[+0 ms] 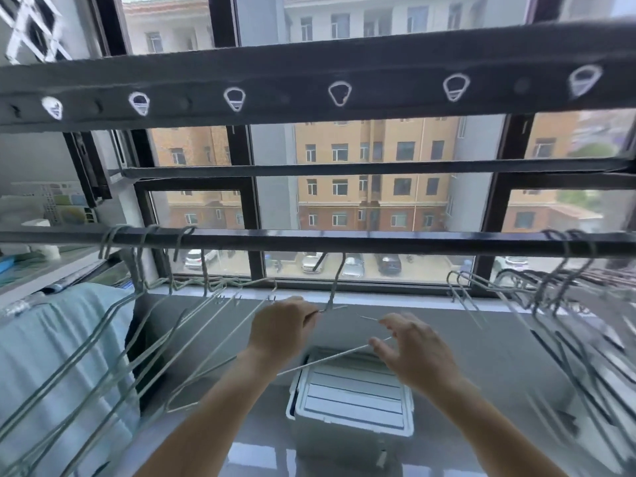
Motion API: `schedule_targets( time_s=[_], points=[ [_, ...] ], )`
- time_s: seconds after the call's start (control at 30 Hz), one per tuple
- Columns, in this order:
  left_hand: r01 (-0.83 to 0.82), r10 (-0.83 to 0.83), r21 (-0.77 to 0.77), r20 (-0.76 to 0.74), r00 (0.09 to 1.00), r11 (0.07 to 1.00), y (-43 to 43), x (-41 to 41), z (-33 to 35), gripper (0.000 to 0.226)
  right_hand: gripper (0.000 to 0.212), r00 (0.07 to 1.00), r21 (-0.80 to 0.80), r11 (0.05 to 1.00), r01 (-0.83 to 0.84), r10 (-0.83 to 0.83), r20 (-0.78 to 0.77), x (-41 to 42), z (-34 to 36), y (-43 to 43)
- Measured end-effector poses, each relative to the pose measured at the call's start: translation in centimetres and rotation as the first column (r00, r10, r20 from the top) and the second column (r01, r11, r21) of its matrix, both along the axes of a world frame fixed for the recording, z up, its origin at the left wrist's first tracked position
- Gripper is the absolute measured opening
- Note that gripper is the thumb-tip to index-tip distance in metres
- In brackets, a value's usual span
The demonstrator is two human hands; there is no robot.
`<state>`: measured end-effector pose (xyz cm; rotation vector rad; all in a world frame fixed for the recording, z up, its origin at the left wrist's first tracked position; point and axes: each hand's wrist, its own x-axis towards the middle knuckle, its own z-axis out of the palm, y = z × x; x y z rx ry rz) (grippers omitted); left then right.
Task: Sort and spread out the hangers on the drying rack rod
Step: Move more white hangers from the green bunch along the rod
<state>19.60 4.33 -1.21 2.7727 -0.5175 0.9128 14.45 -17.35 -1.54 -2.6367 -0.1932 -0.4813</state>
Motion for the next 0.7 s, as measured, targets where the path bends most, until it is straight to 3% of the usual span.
schedule_targets(
  time_s=[0.1,0.23,0.4,0.53,0.7],
  points=[
    [0.213,-0.205,-0.029,0.167,0.964,0.977,-0.6,-0.3,0.1,0.028,0.055,0.999,0.034,0.999,-0.04,0.04,0.013,0.3,0.1,-0.5],
    [0.459,-0.442,-0.07,0.176,0.879,0.885,-1.3,-0.7,0.2,0.02,0.06,0.992,0.054,0.991,-0.119,0.121,-0.039,0.0,0.1,-0.9],
    [0.559,-0.544,-0.257,0.133,0.828,0.788,-2.6,-0.5,-0.3,0.017,0.018,0.979,0.207,0.96,-0.187,0.2,-0.044,-0.9,0.0,-0.1],
    [0.601,-0.598,-0.304,0.114,0.793,0.739,-3.4,0.0,-0.3,0.019,0.023,0.965,0.37,0.908,-0.197,0.247,-0.092,-2.2,0.5,0.2],
    [0.649,-0.648,-0.302,0.121,0.752,0.698,-5.0,-0.1,-0.5,0.023,0.024,0.984,0.36,0.921,-0.15,0.174,-0.034,-4.1,0.3,0.0]
  ],
)
